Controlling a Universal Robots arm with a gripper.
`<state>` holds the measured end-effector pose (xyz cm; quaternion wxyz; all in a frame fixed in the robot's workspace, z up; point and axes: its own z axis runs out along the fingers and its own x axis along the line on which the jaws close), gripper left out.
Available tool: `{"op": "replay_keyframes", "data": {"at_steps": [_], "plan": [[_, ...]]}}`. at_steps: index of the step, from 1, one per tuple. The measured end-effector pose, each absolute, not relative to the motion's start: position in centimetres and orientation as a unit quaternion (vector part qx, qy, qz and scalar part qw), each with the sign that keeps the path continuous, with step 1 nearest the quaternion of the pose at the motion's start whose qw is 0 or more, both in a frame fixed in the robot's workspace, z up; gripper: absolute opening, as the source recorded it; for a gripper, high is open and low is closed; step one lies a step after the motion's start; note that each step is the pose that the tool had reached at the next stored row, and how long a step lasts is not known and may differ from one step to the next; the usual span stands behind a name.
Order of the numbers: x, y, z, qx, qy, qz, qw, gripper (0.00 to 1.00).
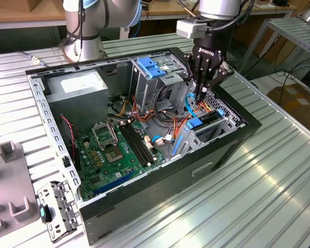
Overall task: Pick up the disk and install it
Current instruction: 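Insert the second disk wire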
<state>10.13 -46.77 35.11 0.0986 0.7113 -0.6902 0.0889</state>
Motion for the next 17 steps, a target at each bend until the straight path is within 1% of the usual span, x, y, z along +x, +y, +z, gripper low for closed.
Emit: {"op": "replay_keyframes", "data": {"at_steps": [2, 6, 10, 12, 17], "plan": [[10.0, -47.0, 35.0, 0.712, -0.689, 0.089, 0.097, 0.16], [9.9, -48.2, 34.7, 0.714, -0.689, 0.084, 0.090, 0.16], [9.9, -48.9, 34.7, 0.714, -0.690, 0.083, 0.088, 0.16], [9.9, -49.1, 34.8, 0.715, -0.690, 0.079, 0.079, 0.16], [9.7, -49.5, 35.0, 0.716, -0.690, 0.077, 0.070, 0.16]]}}
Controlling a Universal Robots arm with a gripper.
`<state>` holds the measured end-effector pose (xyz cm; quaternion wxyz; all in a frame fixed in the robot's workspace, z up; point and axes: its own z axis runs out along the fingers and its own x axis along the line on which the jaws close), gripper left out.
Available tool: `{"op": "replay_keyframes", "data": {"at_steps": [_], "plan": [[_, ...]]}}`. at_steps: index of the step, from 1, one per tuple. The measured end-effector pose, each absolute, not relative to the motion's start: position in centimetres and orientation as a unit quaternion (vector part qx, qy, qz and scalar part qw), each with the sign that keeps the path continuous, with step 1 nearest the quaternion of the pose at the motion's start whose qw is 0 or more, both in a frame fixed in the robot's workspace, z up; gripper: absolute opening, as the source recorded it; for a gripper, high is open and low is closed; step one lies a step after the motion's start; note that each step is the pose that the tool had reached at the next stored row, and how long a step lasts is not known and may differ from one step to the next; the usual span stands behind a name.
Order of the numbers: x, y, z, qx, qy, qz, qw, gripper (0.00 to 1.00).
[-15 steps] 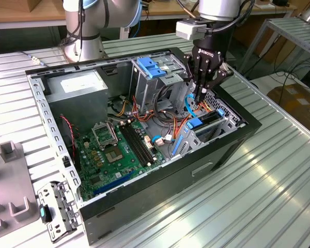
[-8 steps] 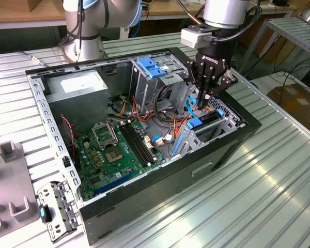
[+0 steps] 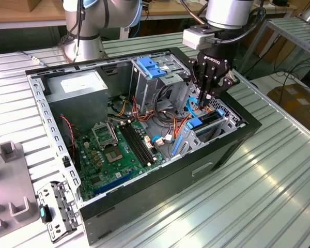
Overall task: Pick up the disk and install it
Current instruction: 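Insert the second disk wire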
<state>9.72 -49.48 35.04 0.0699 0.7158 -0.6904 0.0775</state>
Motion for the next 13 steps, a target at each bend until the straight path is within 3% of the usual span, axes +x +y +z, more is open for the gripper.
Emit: {"op": "replay_keyframes", "data": {"at_steps": [7, 13], "plan": [[9.6, -50.9, 35.0, 0.718, -0.691, 0.068, 0.051, 0.16], [9.4, -52.2, 35.0, 0.719, -0.690, 0.064, 0.043, 0.16]]}}
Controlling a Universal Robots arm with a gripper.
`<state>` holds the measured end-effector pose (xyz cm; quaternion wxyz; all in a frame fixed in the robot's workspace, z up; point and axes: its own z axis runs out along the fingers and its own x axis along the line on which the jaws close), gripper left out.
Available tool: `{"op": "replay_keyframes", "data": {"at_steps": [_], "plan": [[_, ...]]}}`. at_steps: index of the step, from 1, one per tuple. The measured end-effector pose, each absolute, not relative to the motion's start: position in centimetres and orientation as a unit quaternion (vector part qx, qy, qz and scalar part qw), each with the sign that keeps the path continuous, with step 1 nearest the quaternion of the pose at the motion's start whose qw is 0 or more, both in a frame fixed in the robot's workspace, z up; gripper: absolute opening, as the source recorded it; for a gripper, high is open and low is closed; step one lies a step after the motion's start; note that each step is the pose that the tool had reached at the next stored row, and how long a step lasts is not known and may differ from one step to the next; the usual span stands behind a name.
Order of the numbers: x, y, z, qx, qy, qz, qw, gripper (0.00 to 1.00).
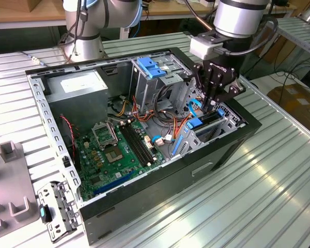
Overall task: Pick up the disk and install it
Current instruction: 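Insert the second disk wire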
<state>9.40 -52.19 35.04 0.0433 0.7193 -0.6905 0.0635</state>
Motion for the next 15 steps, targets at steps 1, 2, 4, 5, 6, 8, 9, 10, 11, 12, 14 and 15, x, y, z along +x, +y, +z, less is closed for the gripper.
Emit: {"op": "replay_keyframes", "data": {"at_steps": [1, 2, 4, 5, 6, 8, 9, 10, 11, 12, 14, 15], "plan": [[9.4, -52.3, 35.0, 0.719, -0.691, 0.063, 0.042, 0.16], [9.4, -52.5, 35.0, 0.719, -0.691, 0.061, 0.041, 0.16], [9.4, -52.8, 35.0, 0.720, -0.691, 0.058, 0.038, 0.16], [9.4, -52.9, 35.0, 0.720, -0.691, 0.057, 0.036, 0.16], [9.4, -53.1, 35.0, 0.720, -0.691, 0.052, 0.030, 0.16], [9.4, -53.3, 35.0, 0.720, -0.692, 0.045, 0.024, 0.16], [9.4, -53.5, 35.0, 0.720, -0.692, 0.039, 0.017, 0.16], [9.4, -53.7, 35.0, 0.721, -0.692, 0.034, 0.013, 0.16], [9.4, -53.8, 35.0, 0.721, -0.693, 0.032, 0.010, 0.16], [9.4, -54.0, 35.0, 0.721, -0.693, 0.029, 0.007, 0.16], [9.4, -54.3, 35.0, 0.721, -0.693, 0.027, 0.004, 0.16], [9.4, -54.4, 35.0, 0.721, -0.693, 0.026, 0.004, 0.16]]}}
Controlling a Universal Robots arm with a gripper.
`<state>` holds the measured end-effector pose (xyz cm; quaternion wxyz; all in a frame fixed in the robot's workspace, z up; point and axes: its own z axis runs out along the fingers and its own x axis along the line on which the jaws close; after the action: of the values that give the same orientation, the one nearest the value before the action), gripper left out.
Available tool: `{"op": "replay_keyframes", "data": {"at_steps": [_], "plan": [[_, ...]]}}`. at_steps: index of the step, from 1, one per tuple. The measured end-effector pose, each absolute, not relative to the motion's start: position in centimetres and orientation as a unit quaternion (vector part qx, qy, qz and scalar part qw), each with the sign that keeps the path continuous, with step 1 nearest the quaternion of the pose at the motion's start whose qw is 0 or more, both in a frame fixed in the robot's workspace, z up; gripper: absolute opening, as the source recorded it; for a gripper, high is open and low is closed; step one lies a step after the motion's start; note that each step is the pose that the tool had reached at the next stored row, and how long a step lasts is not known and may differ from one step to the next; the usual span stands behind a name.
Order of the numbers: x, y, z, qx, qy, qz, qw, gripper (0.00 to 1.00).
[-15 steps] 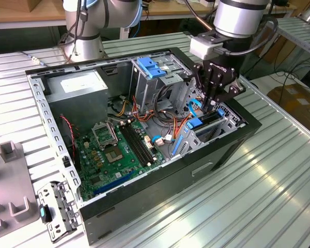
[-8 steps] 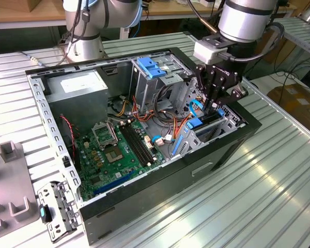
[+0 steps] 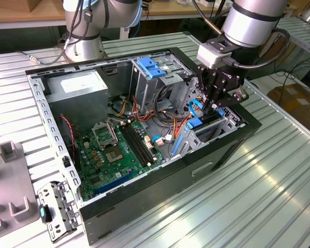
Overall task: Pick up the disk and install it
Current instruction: 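Insert the second disk wire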
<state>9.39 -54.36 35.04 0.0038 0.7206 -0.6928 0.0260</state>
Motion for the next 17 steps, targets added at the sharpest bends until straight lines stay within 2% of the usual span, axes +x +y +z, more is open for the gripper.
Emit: {"op": "replay_keyframes", "data": {"at_steps": [17], "plan": [[9.39, -54.59, 35.04, 0.720, -0.693, 0.023, 0.001, 0.16]]}}
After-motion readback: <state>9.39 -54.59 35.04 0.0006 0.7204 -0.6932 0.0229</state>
